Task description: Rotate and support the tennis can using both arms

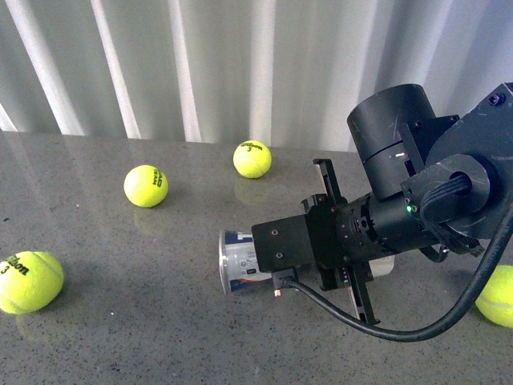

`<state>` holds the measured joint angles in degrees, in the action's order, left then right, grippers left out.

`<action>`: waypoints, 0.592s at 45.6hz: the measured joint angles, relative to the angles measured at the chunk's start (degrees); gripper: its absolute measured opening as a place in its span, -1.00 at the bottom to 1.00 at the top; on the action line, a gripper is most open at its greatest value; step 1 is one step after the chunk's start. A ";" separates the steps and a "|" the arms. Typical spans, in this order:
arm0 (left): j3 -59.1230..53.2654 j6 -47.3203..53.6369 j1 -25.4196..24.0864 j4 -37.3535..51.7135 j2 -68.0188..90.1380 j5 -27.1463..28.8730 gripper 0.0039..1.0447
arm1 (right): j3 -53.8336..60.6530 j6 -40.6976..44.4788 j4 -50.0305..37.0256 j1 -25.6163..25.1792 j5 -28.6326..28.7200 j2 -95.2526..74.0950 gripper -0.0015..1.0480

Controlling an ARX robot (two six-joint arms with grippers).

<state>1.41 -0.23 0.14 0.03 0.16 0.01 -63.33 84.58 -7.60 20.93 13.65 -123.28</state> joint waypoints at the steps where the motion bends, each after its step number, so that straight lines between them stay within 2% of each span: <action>1: 0.00 0.00 0.00 0.00 0.00 0.00 0.88 | 0.39 -0.17 0.00 -0.15 0.04 0.00 -0.39; 14: 0.00 0.00 0.00 0.00 0.00 0.00 0.88 | 1.79 -7.23 4.31 -1.14 4.85 2.84 0.62; 17: 0.00 0.00 0.00 0.00 0.00 0.00 0.88 | 2.01 -8.61 4.92 -1.14 6.03 4.00 0.75; 18: 0.00 0.00 0.00 0.00 0.00 0.00 0.88 | 2.23 -9.46 5.33 -1.11 6.54 4.90 0.85; 19: 0.00 0.00 0.00 0.00 0.00 0.02 0.88 | 2.36 -10.16 5.64 -1.05 6.86 5.53 0.90; 27: 0.00 0.00 0.00 0.00 0.00 0.00 0.88 | 4.28 -16.04 5.68 -0.50 10.12 10.67 0.87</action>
<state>1.41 -0.23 0.14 0.03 0.16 0.01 -59.05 68.53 -1.91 20.43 23.77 -112.62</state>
